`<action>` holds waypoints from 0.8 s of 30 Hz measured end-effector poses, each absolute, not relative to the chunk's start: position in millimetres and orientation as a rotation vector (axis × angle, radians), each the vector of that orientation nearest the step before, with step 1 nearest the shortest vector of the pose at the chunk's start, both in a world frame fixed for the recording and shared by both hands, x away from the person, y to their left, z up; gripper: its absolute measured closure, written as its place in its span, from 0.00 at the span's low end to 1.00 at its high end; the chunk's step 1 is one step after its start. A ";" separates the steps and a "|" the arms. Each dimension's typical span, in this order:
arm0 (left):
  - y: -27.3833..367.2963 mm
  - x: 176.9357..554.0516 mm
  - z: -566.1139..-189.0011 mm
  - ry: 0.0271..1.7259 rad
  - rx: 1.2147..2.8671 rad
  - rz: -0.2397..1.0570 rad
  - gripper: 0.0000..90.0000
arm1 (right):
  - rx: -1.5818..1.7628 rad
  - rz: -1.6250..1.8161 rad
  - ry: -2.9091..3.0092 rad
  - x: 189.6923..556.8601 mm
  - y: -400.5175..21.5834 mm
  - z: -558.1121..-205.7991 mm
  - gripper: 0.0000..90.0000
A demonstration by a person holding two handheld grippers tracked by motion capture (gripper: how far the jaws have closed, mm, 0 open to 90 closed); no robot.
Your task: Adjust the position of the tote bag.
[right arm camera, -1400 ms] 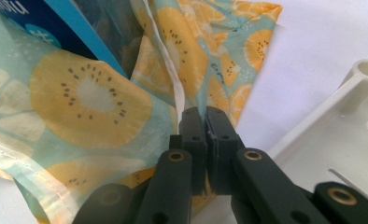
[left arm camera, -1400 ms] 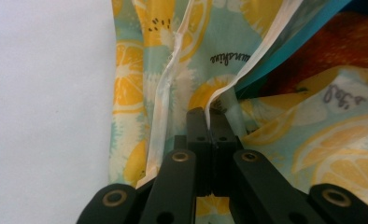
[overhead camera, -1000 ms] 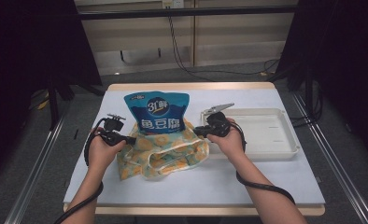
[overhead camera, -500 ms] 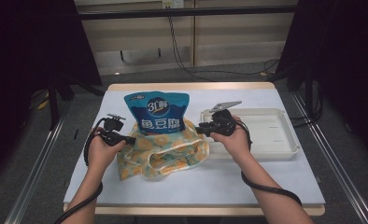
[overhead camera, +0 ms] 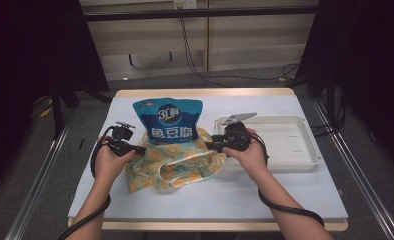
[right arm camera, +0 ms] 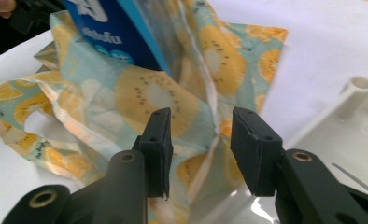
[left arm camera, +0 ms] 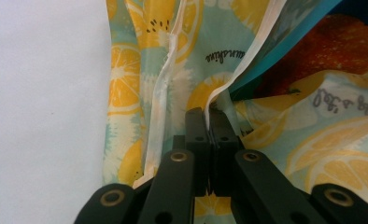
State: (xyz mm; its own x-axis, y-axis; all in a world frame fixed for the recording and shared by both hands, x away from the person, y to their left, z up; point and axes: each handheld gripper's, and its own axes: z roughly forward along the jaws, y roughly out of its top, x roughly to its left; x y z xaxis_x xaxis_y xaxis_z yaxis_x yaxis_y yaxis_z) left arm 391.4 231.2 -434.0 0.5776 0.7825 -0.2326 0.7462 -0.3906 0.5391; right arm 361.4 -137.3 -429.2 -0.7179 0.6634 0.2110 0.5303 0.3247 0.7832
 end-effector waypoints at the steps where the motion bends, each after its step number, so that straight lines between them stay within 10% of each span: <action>1: 231.3 391.7 -434.0 1.210 2.208 0.072 0.98 | 1.103 1.357 2.435 360.9 -135.6 -429.3 0.63; 13: 232.6 390.7 -435.0 1.216 2.193 0.063 0.98 | 1.034 1.378 2.481 358.0 -117.8 -432.8 0.53; 24: 233.0 390.6 -435.3 1.201 2.202 0.065 0.98 | 1.035 1.376 2.514 354.3 -109.0 -439.0 0.86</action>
